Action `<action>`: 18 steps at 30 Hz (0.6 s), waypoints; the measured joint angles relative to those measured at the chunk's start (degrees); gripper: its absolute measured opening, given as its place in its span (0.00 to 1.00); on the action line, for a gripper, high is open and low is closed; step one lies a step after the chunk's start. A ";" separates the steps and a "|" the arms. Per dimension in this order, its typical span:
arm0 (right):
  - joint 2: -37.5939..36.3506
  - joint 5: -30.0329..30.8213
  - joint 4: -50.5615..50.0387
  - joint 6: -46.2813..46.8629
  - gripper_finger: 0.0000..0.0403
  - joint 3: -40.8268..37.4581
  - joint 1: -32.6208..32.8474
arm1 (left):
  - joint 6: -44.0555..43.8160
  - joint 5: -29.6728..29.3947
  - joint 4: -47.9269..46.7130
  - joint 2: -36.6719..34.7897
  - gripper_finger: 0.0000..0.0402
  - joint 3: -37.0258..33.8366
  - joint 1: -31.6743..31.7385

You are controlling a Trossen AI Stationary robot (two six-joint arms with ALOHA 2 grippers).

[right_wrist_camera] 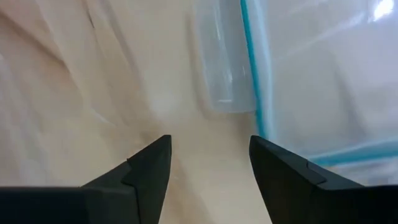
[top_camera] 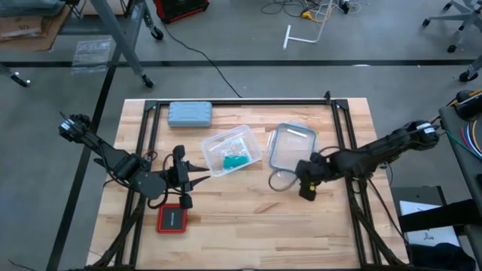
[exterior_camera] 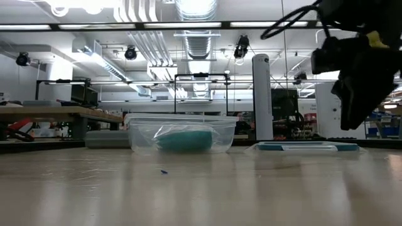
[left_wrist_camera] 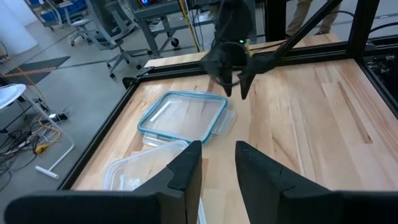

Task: Roll bandage
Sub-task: Close the transparent food container

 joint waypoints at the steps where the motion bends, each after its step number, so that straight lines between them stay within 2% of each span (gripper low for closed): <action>1: 0.20 2.26 -0.02 -2.68 0.52 -0.42 0.90 | 0.00 0.00 0.00 0.00 0.21 0.00 0.00; 4: 1.79 8.66 0.14 -9.08 0.52 -0.77 2.93 | 0.00 0.01 -0.06 0.00 0.19 0.00 0.01; 7: 4.63 13.56 0.18 -10.56 0.52 -0.19 4.02 | 0.04 0.00 -0.37 0.00 0.19 0.00 0.00; 18: 18.93 14.34 4.69 -13.21 0.54 5.21 4.14 | 0.81 0.00 -0.40 0.00 0.23 0.00 0.02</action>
